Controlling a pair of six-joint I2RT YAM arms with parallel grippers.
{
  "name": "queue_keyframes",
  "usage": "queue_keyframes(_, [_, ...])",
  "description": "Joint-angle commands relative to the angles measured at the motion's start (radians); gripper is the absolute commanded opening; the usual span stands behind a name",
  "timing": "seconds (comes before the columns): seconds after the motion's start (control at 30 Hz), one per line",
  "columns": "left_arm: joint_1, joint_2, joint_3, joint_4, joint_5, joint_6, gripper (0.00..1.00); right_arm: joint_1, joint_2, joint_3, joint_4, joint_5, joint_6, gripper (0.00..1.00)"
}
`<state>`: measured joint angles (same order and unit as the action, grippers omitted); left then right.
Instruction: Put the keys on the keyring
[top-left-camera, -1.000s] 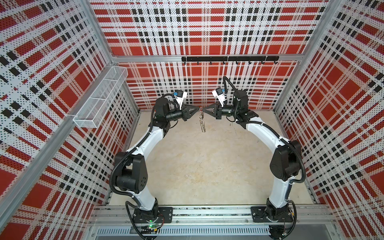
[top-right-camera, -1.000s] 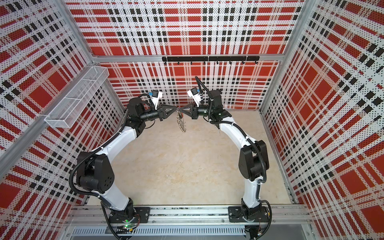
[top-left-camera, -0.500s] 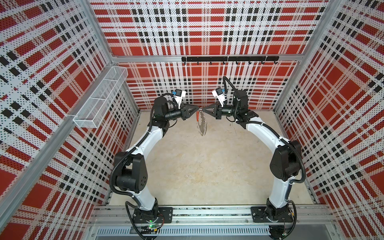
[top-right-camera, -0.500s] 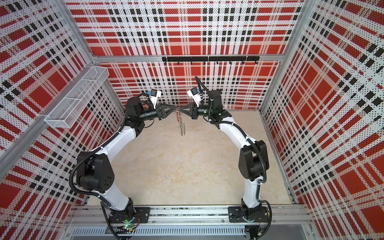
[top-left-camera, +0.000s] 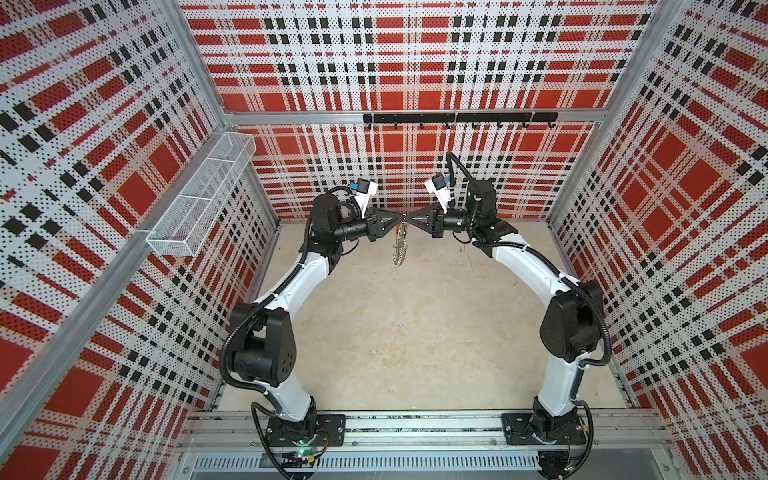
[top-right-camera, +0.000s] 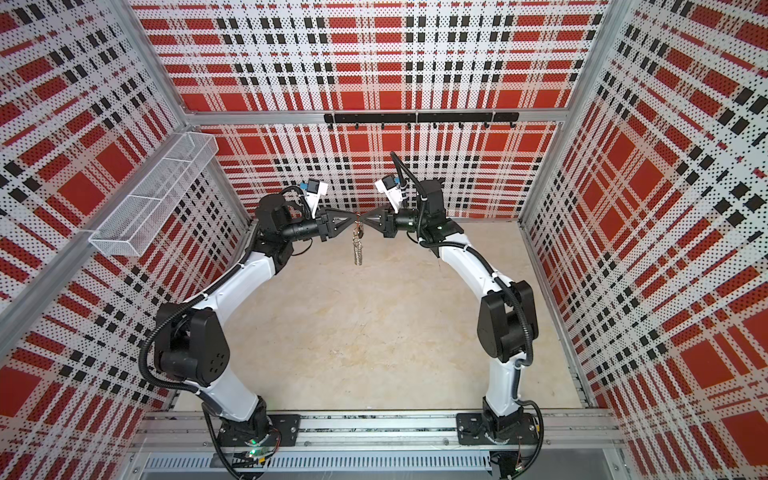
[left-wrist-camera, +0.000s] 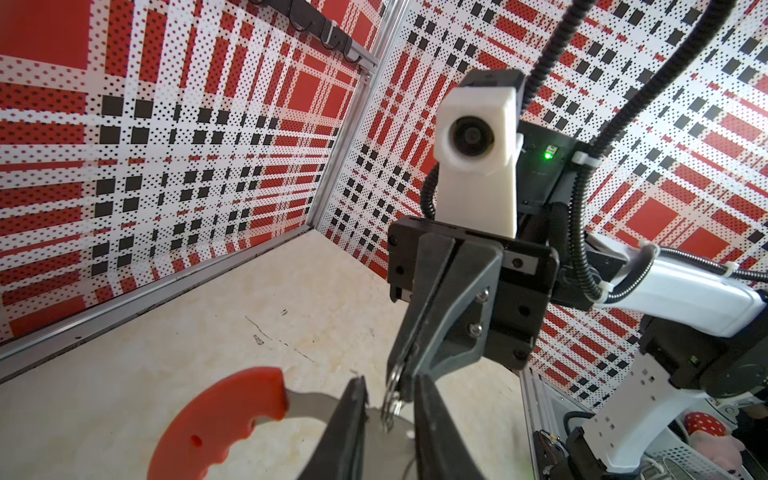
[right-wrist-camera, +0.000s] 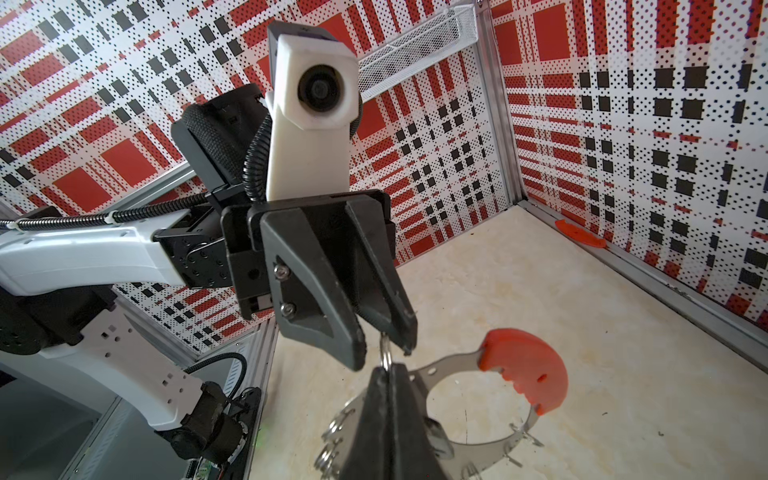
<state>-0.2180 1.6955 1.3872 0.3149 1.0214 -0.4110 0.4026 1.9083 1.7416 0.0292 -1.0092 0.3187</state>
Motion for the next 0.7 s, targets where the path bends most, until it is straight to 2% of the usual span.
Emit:
queue_keyframes(0.0, [-0.008, 0.019, 0.041, 0.024, 0.031, -0.013, 0.21, -0.003, -0.016, 0.036, 0.052, -0.019, 0.001, 0.00])
queue_keyframes(0.2, [-0.009, 0.015, 0.018, 0.023, 0.046, -0.028, 0.18, -0.004, -0.022, 0.028, 0.100, -0.022, 0.030, 0.00])
queue_keyframes(0.4, [0.015, -0.003, -0.008, 0.023, 0.025, -0.031, 0.25, -0.003, -0.027, 0.027, 0.111, -0.023, 0.038, 0.00])
queue_keyframes(0.57, [0.014, 0.003, 0.010, 0.024, 0.043, -0.046, 0.16, -0.002, -0.023, 0.024, 0.126, -0.033, 0.055, 0.00])
queue_keyframes(0.67, [0.009, 0.009, 0.015, 0.025, 0.046, -0.049, 0.14, 0.002, -0.023, 0.025, 0.129, -0.038, 0.057, 0.00])
